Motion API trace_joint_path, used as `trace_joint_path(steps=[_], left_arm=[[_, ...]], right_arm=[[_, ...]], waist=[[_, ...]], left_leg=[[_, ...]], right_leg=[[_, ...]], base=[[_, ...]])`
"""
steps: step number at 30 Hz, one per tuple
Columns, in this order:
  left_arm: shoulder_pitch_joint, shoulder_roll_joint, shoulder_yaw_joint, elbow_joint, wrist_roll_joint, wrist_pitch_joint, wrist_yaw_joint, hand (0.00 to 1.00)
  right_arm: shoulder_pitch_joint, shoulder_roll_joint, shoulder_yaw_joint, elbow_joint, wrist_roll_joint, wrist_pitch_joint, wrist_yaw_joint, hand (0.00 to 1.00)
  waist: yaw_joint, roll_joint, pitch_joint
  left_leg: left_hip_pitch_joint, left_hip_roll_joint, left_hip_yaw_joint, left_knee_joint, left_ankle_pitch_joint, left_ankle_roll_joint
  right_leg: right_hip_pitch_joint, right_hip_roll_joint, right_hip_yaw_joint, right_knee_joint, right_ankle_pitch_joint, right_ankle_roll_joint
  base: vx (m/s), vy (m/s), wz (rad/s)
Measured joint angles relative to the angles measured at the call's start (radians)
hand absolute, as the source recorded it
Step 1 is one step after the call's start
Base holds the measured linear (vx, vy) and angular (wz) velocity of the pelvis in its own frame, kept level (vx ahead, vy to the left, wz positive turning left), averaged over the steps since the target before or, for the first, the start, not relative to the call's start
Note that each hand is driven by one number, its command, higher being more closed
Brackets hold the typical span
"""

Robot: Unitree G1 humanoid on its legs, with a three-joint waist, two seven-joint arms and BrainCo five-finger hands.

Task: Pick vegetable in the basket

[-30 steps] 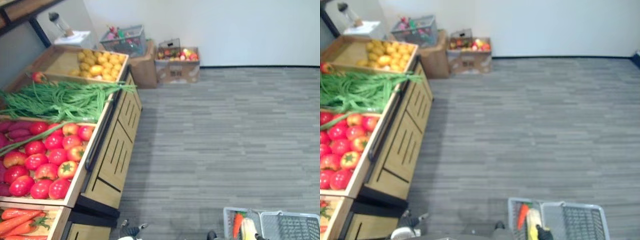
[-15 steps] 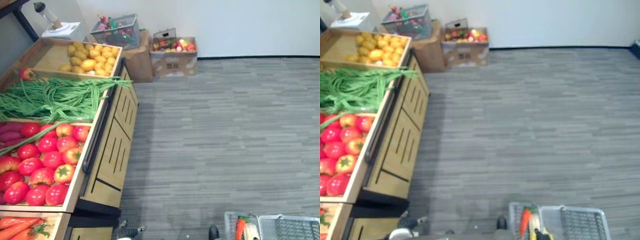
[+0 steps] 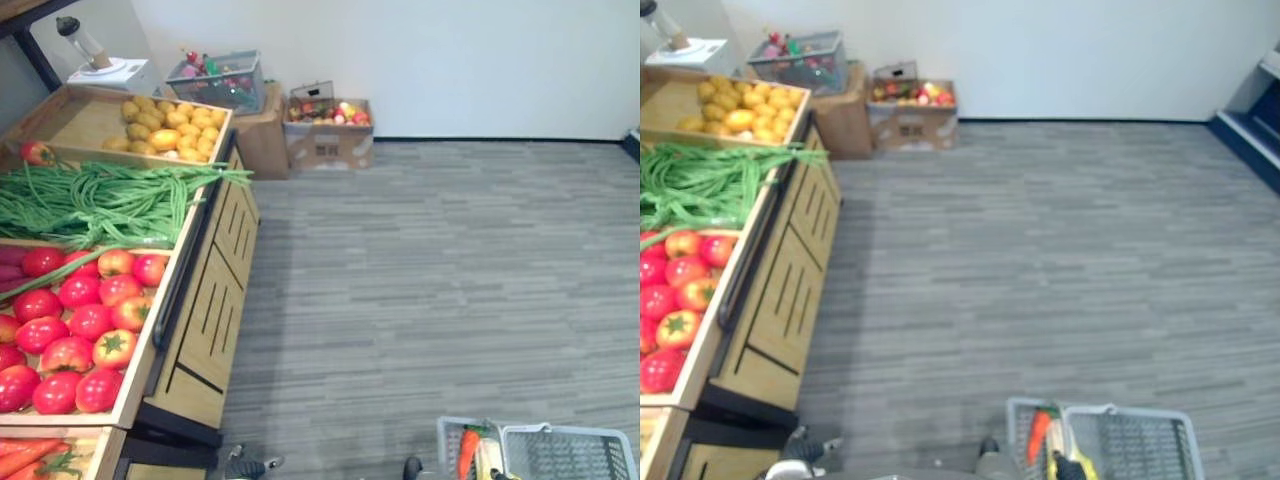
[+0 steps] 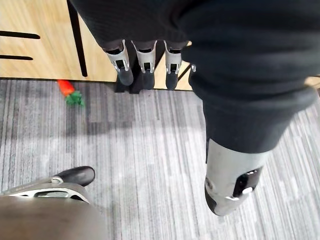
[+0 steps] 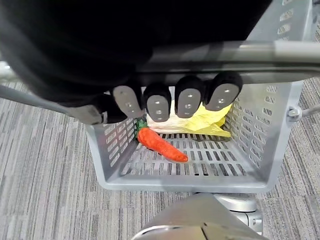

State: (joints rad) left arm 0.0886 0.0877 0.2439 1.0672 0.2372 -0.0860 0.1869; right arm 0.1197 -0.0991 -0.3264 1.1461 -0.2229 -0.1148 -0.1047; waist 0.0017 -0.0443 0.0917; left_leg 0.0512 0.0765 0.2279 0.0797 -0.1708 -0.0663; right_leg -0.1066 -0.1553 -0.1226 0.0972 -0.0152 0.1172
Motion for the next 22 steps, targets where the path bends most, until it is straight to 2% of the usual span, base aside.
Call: trace_joint_path(steps=[4,6,9,12,18,22], left_arm=[[0.034,-0.015,0.038,0.015,-0.052,-0.001,-0.018,0.0],[0.042,-0.016,0.048,0.055,-0.138,0.001,-0.036,0.0],[0.047,-0.017,0.067,0.087,-0.2,0.0,-0.046,0.0],[0.051,-0.017,0.069,0.088,-0.236,-0.001,-0.067,0.0],[0.052,-0.011,0.065,0.098,-0.236,-0.002,-0.083,0.0],[0.053,-0.003,0.015,0.108,-0.234,-0.003,-0.083,0.0]], right_arm=[[0.051,0.003,-0.038,0.01,0.01,0.003,0.004,1.0],[0.081,0.005,-0.062,0.014,0.037,0.005,0.005,1.0],[0.097,0.002,-0.079,0.04,0.068,0.006,0.004,1.0],[0.096,0.001,-0.08,0.049,0.073,0.006,0.007,1.0],[0.101,0.004,-0.079,0.053,0.074,0.007,0.022,1.0],[0.101,0.0,-0.078,0.052,0.074,0.008,0.022,1.0]], waist=[[-0.003,0.018,-0.025],[-0.004,0.028,-0.035],[-0.004,0.036,-0.039],[-0.003,0.033,-0.037],[-0.002,0.022,-0.035],[-0.001,0.026,-0.036]], left_leg=[[-0.009,0.012,-0.014,-0.01,0.002,-0.008],[0.008,0.021,-0.014,-0.013,0.005,-0.013],[0.058,0.029,-0.01,-0.023,0.008,-0.018],[0.087,0.033,0.001,-0.025,0.005,-0.022],[0.107,0.025,0.007,-0.023,0.002,-0.02],[0.108,0.026,0.014,-0.024,-0.007,-0.027]], right_leg=[[0.07,0.022,-0.033,-0.163,0.078,-0.002],[0.104,0.036,-0.035,-0.204,0.105,-0.001],[0.141,0.052,-0.036,-0.203,0.108,-0.005],[0.164,0.057,-0.034,-0.204,0.108,-0.005],[0.181,0.048,-0.027,-0.209,0.108,-0.005],[0.178,0.047,-0.012,-0.209,0.102,-0.011]], base=[[-0.03,-0.036,0.07],[0.1,-0.061,-0.01],[0.1,-0.017,-0.08],[0.02,-0.007,-0.1],[-0.07,0.001,-0.05],[-0.07,-0.014,-0.07]])
